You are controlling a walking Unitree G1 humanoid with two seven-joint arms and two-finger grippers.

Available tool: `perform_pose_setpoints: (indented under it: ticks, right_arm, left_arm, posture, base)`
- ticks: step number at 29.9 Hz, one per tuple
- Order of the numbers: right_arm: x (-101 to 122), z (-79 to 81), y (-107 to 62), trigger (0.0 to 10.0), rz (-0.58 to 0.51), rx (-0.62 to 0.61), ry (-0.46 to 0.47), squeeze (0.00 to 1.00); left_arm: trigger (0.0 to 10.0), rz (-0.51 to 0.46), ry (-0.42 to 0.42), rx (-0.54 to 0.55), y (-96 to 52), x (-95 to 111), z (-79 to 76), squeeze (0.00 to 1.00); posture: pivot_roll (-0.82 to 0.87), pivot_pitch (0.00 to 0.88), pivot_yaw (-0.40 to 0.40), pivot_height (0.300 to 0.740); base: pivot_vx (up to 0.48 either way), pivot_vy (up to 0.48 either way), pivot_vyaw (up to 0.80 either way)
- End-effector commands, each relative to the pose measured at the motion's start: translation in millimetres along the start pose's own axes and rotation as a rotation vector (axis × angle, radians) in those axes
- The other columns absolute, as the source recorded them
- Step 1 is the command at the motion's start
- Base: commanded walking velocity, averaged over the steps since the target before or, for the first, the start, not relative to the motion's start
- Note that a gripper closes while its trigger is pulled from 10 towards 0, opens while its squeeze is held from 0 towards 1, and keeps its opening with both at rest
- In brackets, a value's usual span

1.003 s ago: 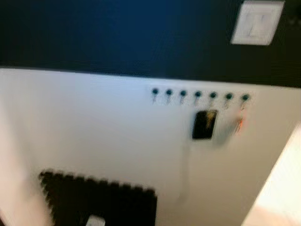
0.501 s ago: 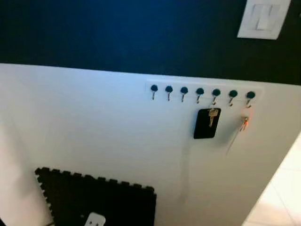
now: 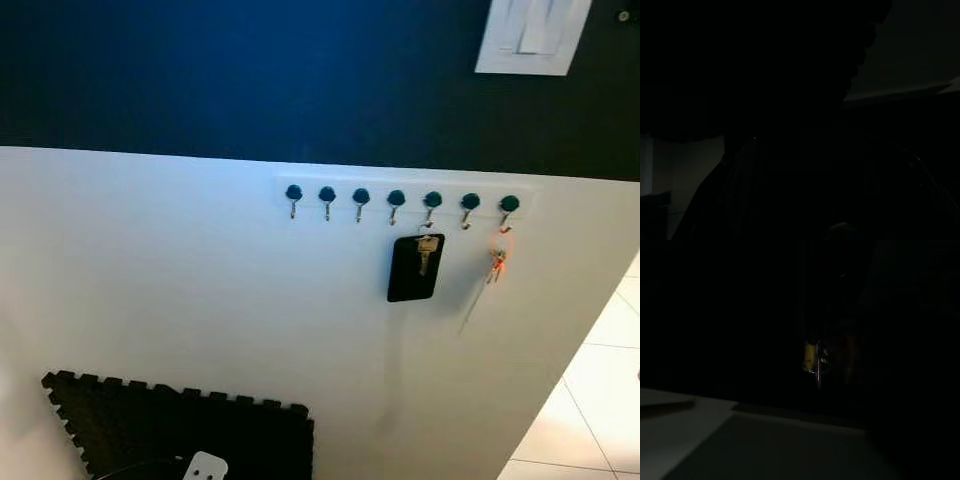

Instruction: Hang keys on a hook

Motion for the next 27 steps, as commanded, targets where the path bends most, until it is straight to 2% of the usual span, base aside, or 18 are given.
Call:
perform_pose_setpoints:
  ticks: [1, 4, 14, 20, 21, 22, 23, 24, 25, 27]
  right_arm:
    - [4, -0.2, 0.6, 10.0, -0.021, -0.001, 0.020, 0.00]
    - [9, 2.1, 1.7, 10.0, -0.039, 0.013, 0.006, 0.00]
    - [43, 17.7, 9.0, 10.0, -0.157, 0.075, 0.010, 0.00]
    - [66, 34.4, 13.1, 10.0, -0.234, 0.114, -0.004, 0.00]
    - [92, 51.6, 13.9, 10.0, -0.332, 0.165, -0.006, 0.00]
    - [105, 59.6, 13.0, 10.0, -0.384, 0.199, 0.007, 0.00]
    - [105, 59.6, 13.0, 10.0, -0.384, 0.199, 0.007, 0.00]
    - [120, 68.3, 10.9, 10.0, -0.447, 0.248, 0.034, 0.00]
    - [120, 68.3, 10.9, 10.0, -0.447, 0.248, 0.034, 0.00]
    - [143, 83.5, 2.4, 10.0, -0.548, 0.422, 0.142, 0.00]
  left_arm:
    - [10.0, 0.016, 0.014, 0.016, -3.3, -5, 5.0, 0.00]
    - [10.0, 0.012, -0.025, 0.055, -3.0, -4, 8.5, 0.00]
    - [10.0, -0.032, -0.022, 0.091, -3.1, 1, 11.5, 0.00]
    - [10.0, -0.080, -0.027, 0.117, -1.6, 10, 15.4, 0.00]
    - [10.0, -0.129, 0.005, 0.109, -2.9, 16, 17.9, 0.00]
    - [10.0, -0.147, 0.020, 0.101, -3.7, 18, 18.2, 0.00]
    - [10.0, -0.147, 0.020, 0.101, -3.7, 18, 18.2, 0.00]
    - [10.0, -0.176, 0.061, 0.083, -4.6, 22, 18.3, 0.00]
    - [10.0, -0.176, 0.061, 0.083, -4.6, 22, 18.3, 0.00]
    - [10.0, -0.234, 0.103, 0.076, -6.6, 29, 20.9, 0.00]
  posture:
    - [0.05, 0.005, 0.003, 0.740]
    - [0.05, 0.004, 0.002, 0.740]
    - [0.05, 0.006, 0.002, 0.740]
    - [0.05, 0.009, -0.006, 0.740]
    - [0.04, 0.012, 0.005, 0.740]
    - [0.04, 0.011, 0.005, 0.740]
    - [0.04, 0.011, 0.005, 0.740]
    - [0.04, 0.011, 0.005, 0.740]
    - [0.04, 0.011, 0.005, 0.740]
    - [0.05, 0.012, -0.006, 0.740]
  base:
    - [0.000, -0.480, 0.00]
    - [0.000, -0.160, 0.00]
    - [0.000, 0.000, 0.00]
    - [0.000, 0.000, 0.00]
    - [0.000, 0.000, 0.00]
    - [0.000, 0.000, 0.00]
    - [0.000, 0.000, 0.00]
    - [0.000, 0.000, 0.00]
    - [0.000, 0.000, 0.00]
    - [0.000, 0.000, 0.00]
Point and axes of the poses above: a point about 5 cm out from each wrist's last joint towards the gripper, its own y axis pointing out of the wrist towards the gripper, its own x axis along the axis of the wrist's last joint, z = x × y, the point moved 1 cm from there along y, pointing out of the wrist towards the gripper, and after that the axes turned 8 degrees about y, right-handed, at the moved point
